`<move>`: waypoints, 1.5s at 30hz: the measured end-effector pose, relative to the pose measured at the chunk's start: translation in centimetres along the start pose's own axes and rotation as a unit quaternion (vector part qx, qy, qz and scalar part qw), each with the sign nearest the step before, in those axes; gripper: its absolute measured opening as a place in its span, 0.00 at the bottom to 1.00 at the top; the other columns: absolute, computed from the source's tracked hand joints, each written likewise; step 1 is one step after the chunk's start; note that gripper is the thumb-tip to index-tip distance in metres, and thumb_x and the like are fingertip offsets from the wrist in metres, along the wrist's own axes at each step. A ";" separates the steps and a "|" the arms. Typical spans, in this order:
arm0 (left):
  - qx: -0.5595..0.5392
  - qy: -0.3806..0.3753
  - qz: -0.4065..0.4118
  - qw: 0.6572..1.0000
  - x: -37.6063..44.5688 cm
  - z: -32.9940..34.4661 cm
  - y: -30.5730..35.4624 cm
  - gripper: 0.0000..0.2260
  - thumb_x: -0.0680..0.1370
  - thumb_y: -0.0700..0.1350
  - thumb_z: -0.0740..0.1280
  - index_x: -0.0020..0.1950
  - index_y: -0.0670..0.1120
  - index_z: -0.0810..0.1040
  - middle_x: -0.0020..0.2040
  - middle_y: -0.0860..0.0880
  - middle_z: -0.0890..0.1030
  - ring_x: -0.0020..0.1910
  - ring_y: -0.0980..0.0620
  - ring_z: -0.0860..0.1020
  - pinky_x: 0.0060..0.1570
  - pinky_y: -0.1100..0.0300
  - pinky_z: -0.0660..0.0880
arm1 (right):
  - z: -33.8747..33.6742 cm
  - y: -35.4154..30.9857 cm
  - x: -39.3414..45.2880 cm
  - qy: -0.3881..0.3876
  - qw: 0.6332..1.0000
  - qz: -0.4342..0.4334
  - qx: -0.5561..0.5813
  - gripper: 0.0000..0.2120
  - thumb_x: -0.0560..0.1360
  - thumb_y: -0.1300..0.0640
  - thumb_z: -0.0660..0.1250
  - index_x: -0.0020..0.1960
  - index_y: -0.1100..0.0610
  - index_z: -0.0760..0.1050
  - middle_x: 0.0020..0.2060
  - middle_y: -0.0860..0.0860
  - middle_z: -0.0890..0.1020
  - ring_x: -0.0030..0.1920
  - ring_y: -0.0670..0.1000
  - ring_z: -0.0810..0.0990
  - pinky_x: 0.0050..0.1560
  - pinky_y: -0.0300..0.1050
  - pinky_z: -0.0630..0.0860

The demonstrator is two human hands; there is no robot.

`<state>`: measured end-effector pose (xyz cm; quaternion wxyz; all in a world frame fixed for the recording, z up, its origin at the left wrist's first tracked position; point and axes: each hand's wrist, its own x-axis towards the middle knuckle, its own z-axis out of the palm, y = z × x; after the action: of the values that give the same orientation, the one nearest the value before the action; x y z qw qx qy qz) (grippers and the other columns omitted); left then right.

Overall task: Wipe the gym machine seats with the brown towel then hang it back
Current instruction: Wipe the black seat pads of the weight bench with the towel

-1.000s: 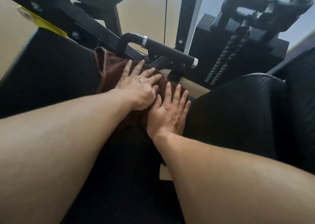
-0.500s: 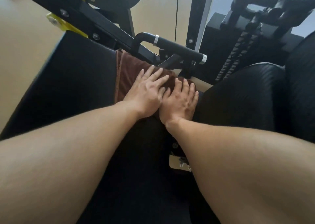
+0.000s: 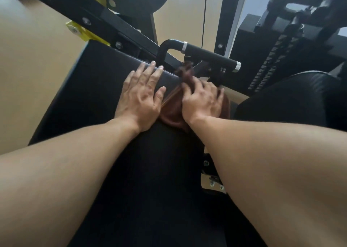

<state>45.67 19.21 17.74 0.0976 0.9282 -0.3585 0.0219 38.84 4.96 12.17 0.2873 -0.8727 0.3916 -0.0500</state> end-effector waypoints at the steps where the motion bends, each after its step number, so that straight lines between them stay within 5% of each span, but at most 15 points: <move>1: 0.005 -0.005 0.008 1.000 0.3 0.2 0.3 0.24 0.83 0.53 0.53 0.79 0.51 0.59 0.81 0.50 0.58 0.80 0.51 0.50 0.78 0.51 0.45 | -0.2 0.8 0.2 0.020 0.997 0.066 0.021 0.23 0.83 0.42 0.51 0.74 0.49 0.68 0.74 0.50 0.69 0.78 0.52 0.57 0.78 0.55 0.41; 3: 0.011 -0.014 0.009 1.000 0.9 0.3 0.7 0.24 0.83 0.54 0.52 0.79 0.52 0.59 0.81 0.51 0.58 0.81 0.51 0.48 0.78 0.52 0.44 | -0.3 1.8 0.4 0.072 0.978 0.173 0.088 0.20 0.84 0.48 0.53 0.71 0.56 0.71 0.74 0.53 0.69 0.79 0.53 0.54 0.77 0.51 0.47; 6: 0.045 -0.036 0.006 0.998 0.9 1.3 1.2 0.25 0.83 0.56 0.49 0.80 0.52 0.58 0.81 0.52 0.58 0.81 0.52 0.48 0.78 0.52 0.44 | 0.0 2.1 0.2 0.111 0.966 0.202 0.120 0.20 0.84 0.51 0.54 0.71 0.58 0.72 0.75 0.53 0.69 0.79 0.54 0.53 0.76 0.49 0.51; 10: 0.092 -0.042 0.006 0.995 0.9 2.2 1.1 0.26 0.82 0.56 0.48 0.79 0.50 0.58 0.80 0.51 0.59 0.80 0.53 0.50 0.79 0.50 0.46 | 0.4 2.5 0.1 0.109 0.986 0.111 0.060 0.18 0.83 0.50 0.55 0.67 0.55 0.75 0.68 0.52 0.76 0.75 0.53 0.64 0.77 0.50 0.45; 13: 0.103 -0.045 0.010 0.994 1.0 2.2 1.1 0.25 0.82 0.53 0.49 0.79 0.49 0.60 0.80 0.50 0.59 0.80 0.51 0.51 0.78 0.48 0.48 | 0.3 1.2 0.4 0.090 0.994 0.013 0.067 0.15 0.83 0.50 0.56 0.63 0.53 0.77 0.62 0.50 0.80 0.69 0.51 0.72 0.79 0.52 0.50; 19: 0.123 -0.055 0.023 0.991 1.0 2.2 1.1 0.25 0.81 0.49 0.49 0.78 0.44 0.62 0.79 0.48 0.62 0.80 0.49 0.54 0.77 0.45 0.53 | 0.9 -2.9 0.8 0.031 0.971 -0.179 0.157 0.18 0.82 0.51 0.57 0.68 0.50 0.77 0.68 0.48 0.78 0.73 0.48 0.70 0.78 0.50 0.54; 25: 0.132 -0.066 0.013 0.989 1.2 2.2 1.0 0.25 0.81 0.51 0.51 0.78 0.45 0.62 0.80 0.48 0.60 0.80 0.49 0.53 0.77 0.45 0.51 | 0.2 -0.9 -0.7 0.098 0.991 0.064 0.068 0.19 0.82 0.53 0.56 0.70 0.51 0.73 0.71 0.47 0.75 0.77 0.49 0.62 0.79 0.54 0.47; 29: 0.130 -0.078 0.009 0.988 1.3 2.1 1.2 0.26 0.81 0.52 0.51 0.78 0.45 0.61 0.80 0.48 0.59 0.80 0.48 0.53 0.77 0.45 0.51 | -0.6 2.1 -2.0 0.068 0.979 0.178 0.071 0.23 0.84 0.59 0.52 0.79 0.51 0.61 0.80 0.46 0.57 0.80 0.47 0.43 0.76 0.46 0.37; 36: 0.128 -0.073 0.010 0.989 1.3 2.2 1.0 0.26 0.81 0.52 0.51 0.78 0.46 0.61 0.80 0.48 0.60 0.80 0.48 0.53 0.77 0.46 0.51 | 0.2 2.1 -2.2 0.087 0.985 0.137 0.053 0.24 0.79 0.53 0.57 0.75 0.49 0.68 0.77 0.47 0.65 0.81 0.53 0.48 0.79 0.57 0.42; 45: 0.091 -0.057 0.003 0.994 1.4 2.1 1.1 0.27 0.80 0.54 0.53 0.79 0.48 0.61 0.80 0.50 0.60 0.80 0.49 0.52 0.78 0.47 0.48 | 0.3 2.0 -1.7 0.072 0.994 0.086 0.001 0.23 0.80 0.54 0.55 0.75 0.52 0.67 0.76 0.50 0.67 0.80 0.55 0.51 0.79 0.59 0.45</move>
<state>45.94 17.10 16.06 -0.0079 0.9319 -0.3626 0.0016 36.49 5.25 11.03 0.2630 -0.8296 0.4847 -0.0881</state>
